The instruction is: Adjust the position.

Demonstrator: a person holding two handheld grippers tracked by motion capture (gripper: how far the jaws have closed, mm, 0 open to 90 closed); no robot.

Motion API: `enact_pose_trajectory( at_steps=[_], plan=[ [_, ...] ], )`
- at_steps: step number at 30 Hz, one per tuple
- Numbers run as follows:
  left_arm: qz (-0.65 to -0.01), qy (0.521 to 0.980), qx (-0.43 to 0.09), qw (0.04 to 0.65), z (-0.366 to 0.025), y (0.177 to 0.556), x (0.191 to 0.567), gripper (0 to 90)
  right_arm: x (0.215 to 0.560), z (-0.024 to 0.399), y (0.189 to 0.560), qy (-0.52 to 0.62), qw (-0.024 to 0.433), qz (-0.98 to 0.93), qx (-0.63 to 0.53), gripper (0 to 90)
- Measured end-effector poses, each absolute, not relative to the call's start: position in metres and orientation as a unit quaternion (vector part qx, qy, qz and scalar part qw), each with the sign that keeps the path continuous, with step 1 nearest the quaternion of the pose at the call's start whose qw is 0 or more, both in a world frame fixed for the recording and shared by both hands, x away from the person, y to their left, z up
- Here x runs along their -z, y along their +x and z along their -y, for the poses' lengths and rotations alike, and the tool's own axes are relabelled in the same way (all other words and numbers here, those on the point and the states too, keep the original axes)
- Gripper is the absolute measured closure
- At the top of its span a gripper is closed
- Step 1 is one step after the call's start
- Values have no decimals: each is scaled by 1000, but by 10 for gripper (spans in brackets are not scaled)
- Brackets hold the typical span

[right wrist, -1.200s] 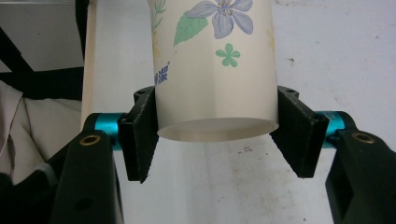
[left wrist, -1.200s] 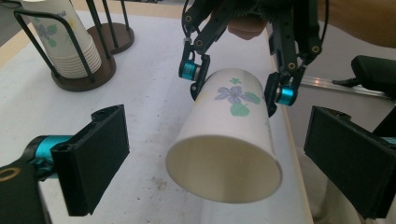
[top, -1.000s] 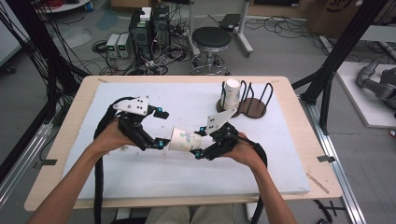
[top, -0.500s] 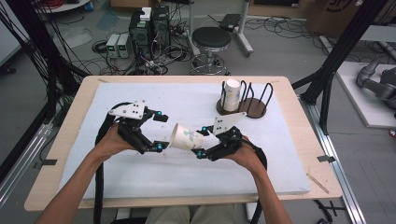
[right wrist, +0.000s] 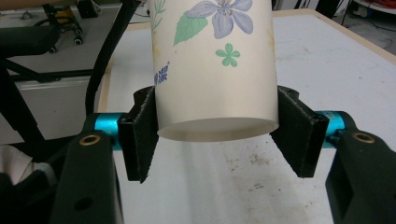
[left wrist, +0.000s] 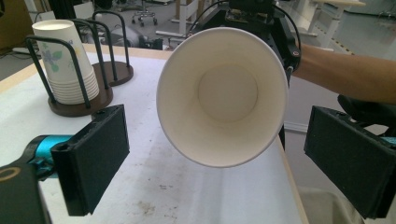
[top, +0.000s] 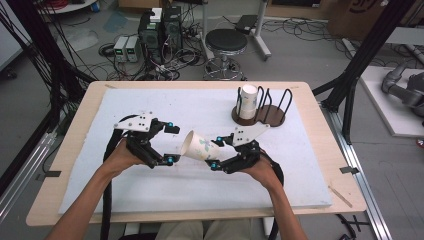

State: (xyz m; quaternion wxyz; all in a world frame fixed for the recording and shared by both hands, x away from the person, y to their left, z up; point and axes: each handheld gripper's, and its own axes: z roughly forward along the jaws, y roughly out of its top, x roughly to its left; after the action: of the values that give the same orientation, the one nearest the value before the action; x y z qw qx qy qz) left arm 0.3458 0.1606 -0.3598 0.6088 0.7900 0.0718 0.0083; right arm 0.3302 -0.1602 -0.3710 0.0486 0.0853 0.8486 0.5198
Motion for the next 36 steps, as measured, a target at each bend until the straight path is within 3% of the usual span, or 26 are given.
enact_pose_trajectory(
  at_steps=[36],
  plan=[
    [-73,737,17,672,-142,344,389,66,382,157,329,78,38,-831,-550,372]
  ],
)
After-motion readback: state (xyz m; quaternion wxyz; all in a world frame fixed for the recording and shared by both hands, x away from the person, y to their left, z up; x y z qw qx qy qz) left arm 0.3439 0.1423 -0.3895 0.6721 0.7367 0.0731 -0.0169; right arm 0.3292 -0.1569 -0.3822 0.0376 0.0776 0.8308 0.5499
